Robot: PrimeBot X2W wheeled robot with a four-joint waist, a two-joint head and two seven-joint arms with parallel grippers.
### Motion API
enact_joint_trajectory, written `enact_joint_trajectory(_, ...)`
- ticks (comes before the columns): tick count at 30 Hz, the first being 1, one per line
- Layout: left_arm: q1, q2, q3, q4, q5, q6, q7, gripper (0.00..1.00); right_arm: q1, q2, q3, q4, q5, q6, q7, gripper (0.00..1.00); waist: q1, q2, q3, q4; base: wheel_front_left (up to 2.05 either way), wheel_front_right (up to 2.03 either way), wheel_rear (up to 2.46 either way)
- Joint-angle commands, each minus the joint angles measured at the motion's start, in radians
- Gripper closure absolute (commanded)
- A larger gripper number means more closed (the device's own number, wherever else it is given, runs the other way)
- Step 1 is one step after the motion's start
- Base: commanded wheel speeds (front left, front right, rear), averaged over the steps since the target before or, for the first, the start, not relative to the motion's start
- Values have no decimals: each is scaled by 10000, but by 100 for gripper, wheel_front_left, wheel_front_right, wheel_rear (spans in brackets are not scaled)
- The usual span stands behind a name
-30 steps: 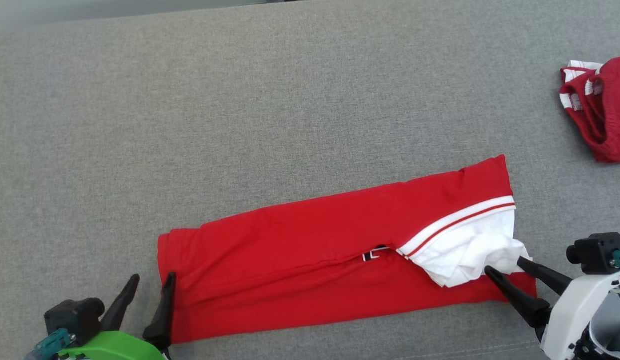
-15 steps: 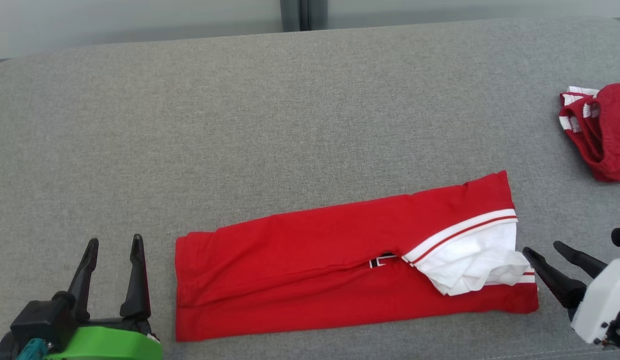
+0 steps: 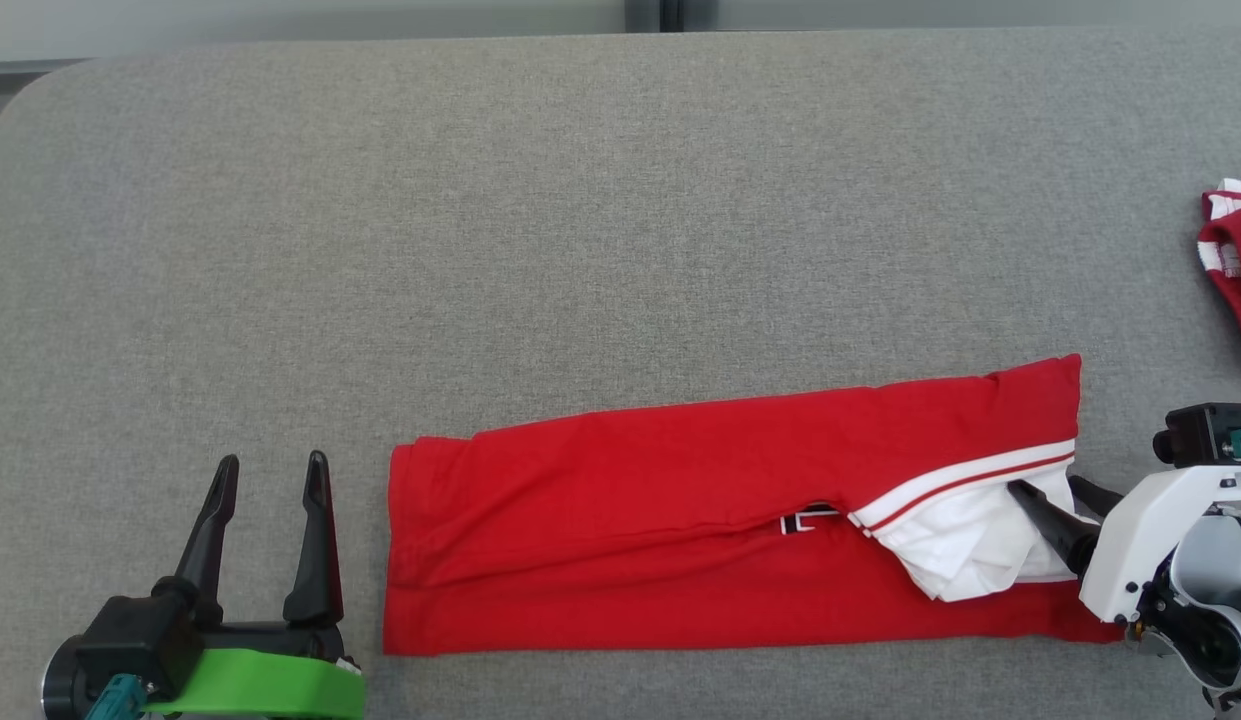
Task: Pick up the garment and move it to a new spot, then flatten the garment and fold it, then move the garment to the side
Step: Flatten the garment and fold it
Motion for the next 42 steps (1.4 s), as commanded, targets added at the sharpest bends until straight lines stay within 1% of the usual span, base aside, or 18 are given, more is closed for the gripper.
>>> enact_joint_trajectory(1, 75, -107, 120, 95, 121, -148, -47, 0, -48, 59, 235, 308, 130, 2, 60, 0, 1, -1, 24, 67, 0, 0, 0)
enact_joint_trajectory(4, 111, -340, 306, 339, 224, -459, -47, 0, -161, 153, 673, 625, 482, 3, 309, 0, 1, -1, 1, 65, 0, 0, 0)
enact_joint_trajectory(5, 104, -414, 375, 438, 260, -565, -46, 0, -199, 173, 835, 647, 650, 5, 360, 43, 1, -1, -11, 56, 0, 0, 0)
enact_joint_trajectory(6, 106, -507, 443, 543, 257, -655, -46, 0, -254, 253, 919, 663, 978, 17, 383, 100, 1, -1, -29, 43, 0, 0, 0)
enact_joint_trajectory(9, 162, -694, 723, 811, 270, -930, -46, 0, -410, 200, 895, 681, 1740, 23, 413, 100, 1, -1, -99, -32, 0, 0, 0)
enact_joint_trajectory(13, 209, -885, 1017, 1160, 466, -1298, -47, 0, -659, -392, 490, 882, 2316, -10, 411, 100, 1, -1, -204, -85, 0, 0, 0)
enact_joint_trajectory(17, 107, -1134, 1157, 1506, 695, -1635, -47, 0, -692, -1198, -274, 1356, 2582, -9, 560, 100, 1, -1, -258, -28, 0, 0, 0)
enact_joint_trajectory(20, 0, -1331, 1205, 1706, 876, -1878, -47, 0, -569, -1756, -1075, 1802, 2685, -7, 597, 100, 1, -1, -327, 94, 0, 0, 0)
enact_joint_trajectory(22, -28, -1478, 1233, 1822, 993, -2029, -47, 0, -389, -2114, -1557, 1853, 2699, -4, 649, 100, 1, -1, -384, 198, 0, 0, 0)
enact_joint_trajectory(24, 15, -1575, 1293, 1907, 1105, -2163, -42, 0, -236, -2290, -1880, 1454, 2799, -3, 724, 100, 1, -1, -453, 262, 0, 0, 0)
enact_joint_trajectory(26, 70, -1658, 1406, 1972, 1213, -2257, -39, 0, -41, -2251, -1923, 461, 3065, 3, 965, 100, 1, -1, -475, 295, 0, 0, 0)
enact_joint_trajectory(27, 101, -1700, 1481, 1983, 1243, -2288, -40, 0, 145, -2238, -1779, -223, 3244, 2, 1212, 100, 1, -1, -480, 287, 0, 0, 0)
enact_joint_trajectory(30, 219, -1701, 1602, 2045, 1426, -2397, -40, 0, 639, -2098, -1385, -2398, 3727, 2, 1907, 100, 1, -1, -477, 182, 0, 0, 0)
enact_joint_trajectory(32, 205, -1645, 1650, 2076, 1560, -2470, -40, 0, 870, -1935, -1042, -3620, 3610, 3, 2231, 100, 1, -1, -425, 83, 0, 0, 0)
enact_joint_trajectory(33, 205, -1645, 1650, 2076, 1560, -2470, -40, 0, 870, -1935, -1042, -3620, 3610, 3, 2231, 100, 1, -1, -425, 83, 0, 0, 0)
enact_joint_trajectory(35, 108, -1668, 1784, 2103, 1615, -2494, -40, 0, 984, -1580, -562, -4466, 3140, 2, 2418, 100, 1, -1, -371, -56, 0, 0, 0)
enact_joint_trajectory(38, -68, -1755, 1851, 2126, 1697, -2571, -38, 0, 784, -466, 208, -4822, 2418, 2, 2405, 100, 1, -1, -301, -226, 0, 0, 0)
enact_joint_trajectory(42, -216, -1855, 1835, 2213, 1821, -2667, -38, 0, 293, 1380, 1174, -4114, 1067, 2, 1925, 100, 1, -1, -200, -350, 0, 0, 0)
